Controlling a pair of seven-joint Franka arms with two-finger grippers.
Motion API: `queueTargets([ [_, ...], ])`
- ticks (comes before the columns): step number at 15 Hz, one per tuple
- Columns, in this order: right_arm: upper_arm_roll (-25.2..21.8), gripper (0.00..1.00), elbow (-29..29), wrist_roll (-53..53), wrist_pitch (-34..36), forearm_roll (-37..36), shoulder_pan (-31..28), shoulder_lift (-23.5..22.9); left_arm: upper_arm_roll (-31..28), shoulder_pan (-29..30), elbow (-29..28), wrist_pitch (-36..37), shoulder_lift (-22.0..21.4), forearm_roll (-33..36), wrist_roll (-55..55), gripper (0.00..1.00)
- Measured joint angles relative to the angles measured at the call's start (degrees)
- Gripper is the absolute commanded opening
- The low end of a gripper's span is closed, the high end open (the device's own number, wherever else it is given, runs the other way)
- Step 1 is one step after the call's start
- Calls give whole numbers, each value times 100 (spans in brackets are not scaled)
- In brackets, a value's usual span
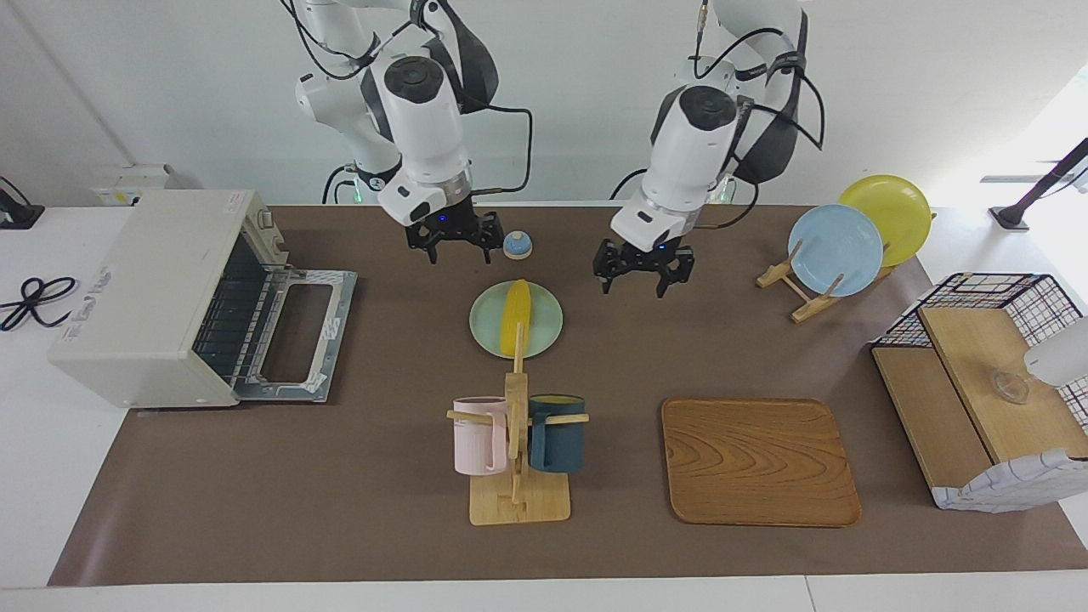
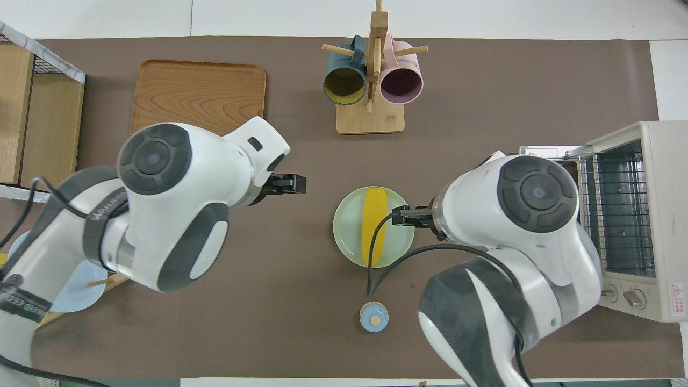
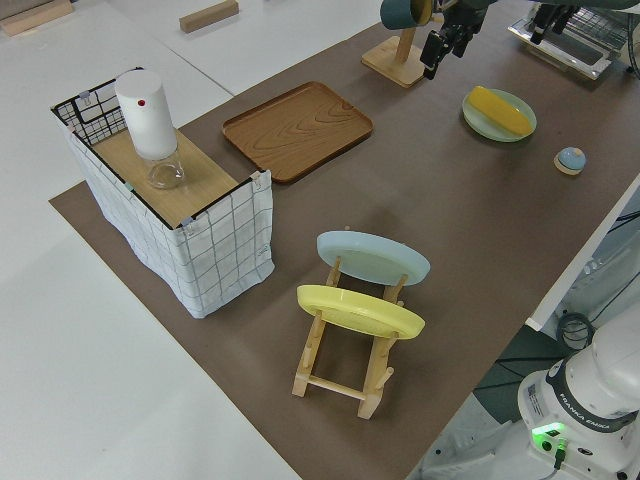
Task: Put corn in oven
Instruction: 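Release the corn and retract the left gripper while the right gripper nears the plate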
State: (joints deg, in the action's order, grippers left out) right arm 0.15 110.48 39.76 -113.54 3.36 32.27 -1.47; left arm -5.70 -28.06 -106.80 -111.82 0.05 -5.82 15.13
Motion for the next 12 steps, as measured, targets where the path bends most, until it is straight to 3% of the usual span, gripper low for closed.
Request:
queueTargets([
  [4,3,100,-416,656,-706,-69,647,-918,-11,767,317,424,-163,64,-678,100],
  [7,4,100,-580,1041,-877,-846,1061,-1551,-16,1159,527,720,-169,183,-1021,100],
  [8,4,93,-606,1141,-922,-1041,1136,-1709,-14,1246,584,810,-183,245,-1101,100],
  [10,4,67,-620,1174,-1054,-1179,1195,-1899,-14,1402,635,947,-260,306,-1195,100],
  [12,3,56,-619,1174,-1093,-1265,1252,-1991,-15,1473,640,1099,-361,417,-1229,100],
])
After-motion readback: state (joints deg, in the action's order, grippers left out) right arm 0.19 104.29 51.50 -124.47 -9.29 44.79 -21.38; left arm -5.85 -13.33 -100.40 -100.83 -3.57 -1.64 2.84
